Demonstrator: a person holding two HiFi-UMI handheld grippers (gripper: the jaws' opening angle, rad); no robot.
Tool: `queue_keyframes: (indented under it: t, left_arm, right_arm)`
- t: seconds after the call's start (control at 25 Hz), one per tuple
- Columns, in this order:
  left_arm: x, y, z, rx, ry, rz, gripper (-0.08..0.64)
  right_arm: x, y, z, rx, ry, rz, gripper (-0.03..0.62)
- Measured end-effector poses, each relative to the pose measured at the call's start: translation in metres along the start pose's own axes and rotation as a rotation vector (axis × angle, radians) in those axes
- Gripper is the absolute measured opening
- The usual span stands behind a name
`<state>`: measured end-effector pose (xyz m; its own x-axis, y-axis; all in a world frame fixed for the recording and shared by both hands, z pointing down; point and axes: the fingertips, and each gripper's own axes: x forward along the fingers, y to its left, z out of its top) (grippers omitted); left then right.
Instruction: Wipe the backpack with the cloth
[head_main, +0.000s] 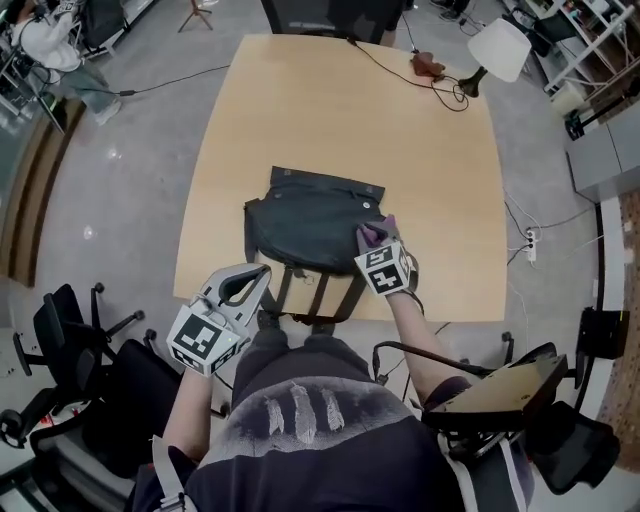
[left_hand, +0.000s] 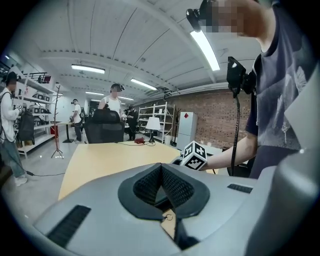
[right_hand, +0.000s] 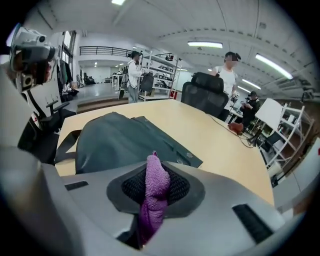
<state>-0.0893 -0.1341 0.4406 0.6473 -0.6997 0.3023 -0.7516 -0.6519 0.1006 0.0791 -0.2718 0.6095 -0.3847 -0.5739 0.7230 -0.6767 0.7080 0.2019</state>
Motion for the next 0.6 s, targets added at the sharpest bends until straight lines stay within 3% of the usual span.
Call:
queue_keyframes:
  t: [0.28, 0.48, 0.6]
  left_arm:
    - [0.014, 0.054, -0.006, -0.016, 0.001, -0.107, 0.007]
    - [0.018, 0.091, -0.006, -0.016, 0.007, -0.152, 0.007]
    - [0.017, 0.100, -0.011, -0.032, 0.016, -0.172, 0.007]
  right_arm:
    - [0.014, 0.020, 0.008, 0.187, 0.083, 0.113, 0.048]
    - [0.017, 0.046, 0.027, 0.051, 0.129, 0.154, 0.048]
    - [0.019, 0.072, 0.051, 0.043, 0.092, 0.223, 0.048]
